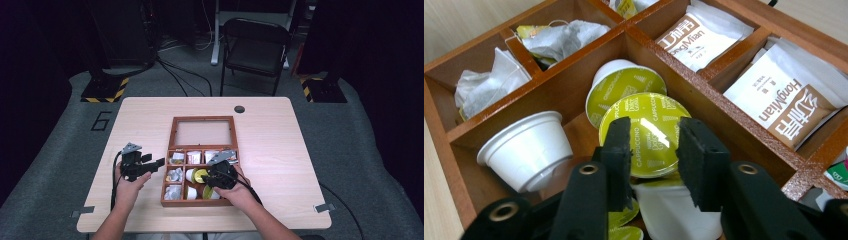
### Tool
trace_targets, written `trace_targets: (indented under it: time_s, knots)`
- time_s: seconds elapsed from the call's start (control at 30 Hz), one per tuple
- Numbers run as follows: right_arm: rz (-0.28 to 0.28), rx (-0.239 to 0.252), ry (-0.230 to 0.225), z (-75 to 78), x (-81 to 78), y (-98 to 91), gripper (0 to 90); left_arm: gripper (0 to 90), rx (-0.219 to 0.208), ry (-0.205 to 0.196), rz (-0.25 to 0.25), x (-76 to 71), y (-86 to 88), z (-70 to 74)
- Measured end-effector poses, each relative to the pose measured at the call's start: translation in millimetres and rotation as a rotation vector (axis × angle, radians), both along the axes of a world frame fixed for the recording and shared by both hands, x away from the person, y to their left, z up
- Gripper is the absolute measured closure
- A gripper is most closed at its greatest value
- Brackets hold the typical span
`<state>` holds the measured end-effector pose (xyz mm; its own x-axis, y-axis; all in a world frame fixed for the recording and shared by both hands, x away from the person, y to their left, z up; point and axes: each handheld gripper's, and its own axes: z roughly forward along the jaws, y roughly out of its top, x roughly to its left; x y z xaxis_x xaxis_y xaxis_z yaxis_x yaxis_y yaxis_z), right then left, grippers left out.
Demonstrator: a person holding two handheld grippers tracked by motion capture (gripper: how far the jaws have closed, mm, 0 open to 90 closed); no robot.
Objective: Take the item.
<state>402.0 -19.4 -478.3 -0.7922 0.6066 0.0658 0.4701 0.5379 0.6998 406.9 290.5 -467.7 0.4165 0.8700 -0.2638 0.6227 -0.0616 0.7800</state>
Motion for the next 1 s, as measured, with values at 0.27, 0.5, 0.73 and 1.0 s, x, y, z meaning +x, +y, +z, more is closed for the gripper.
trace_targets:
  time_s: [0.27, 0.5, 0.73, 1.0]
  knots:
    - [-0.023, 0.003, 0.0, 2.0, -1.9, -1.9, 55.2, 33.9, -0.011, 0.009, 0.0, 3.0, -1.1, -1.2]
    - [-0.054, 0.04, 0.039, 2.0, 3.1, 0.9, 39.4, 33.9, -0.008, 0.007, 0.002, 1.8, -0.7, -1.6]
    - [-0.038, -0.009, 0.037, -1.6, 5.1, 9.6, 35.7, 33.9, -0.006, 0.006, 0.011, -2.0, 3.3, -1.5]
    - [-0.043, -0.024, 0.072, -5.0, 9.5, 15.1, 32.7, 33.9, -0.008, 0.006, 0.03, -5.3, 7.9, -2.6]
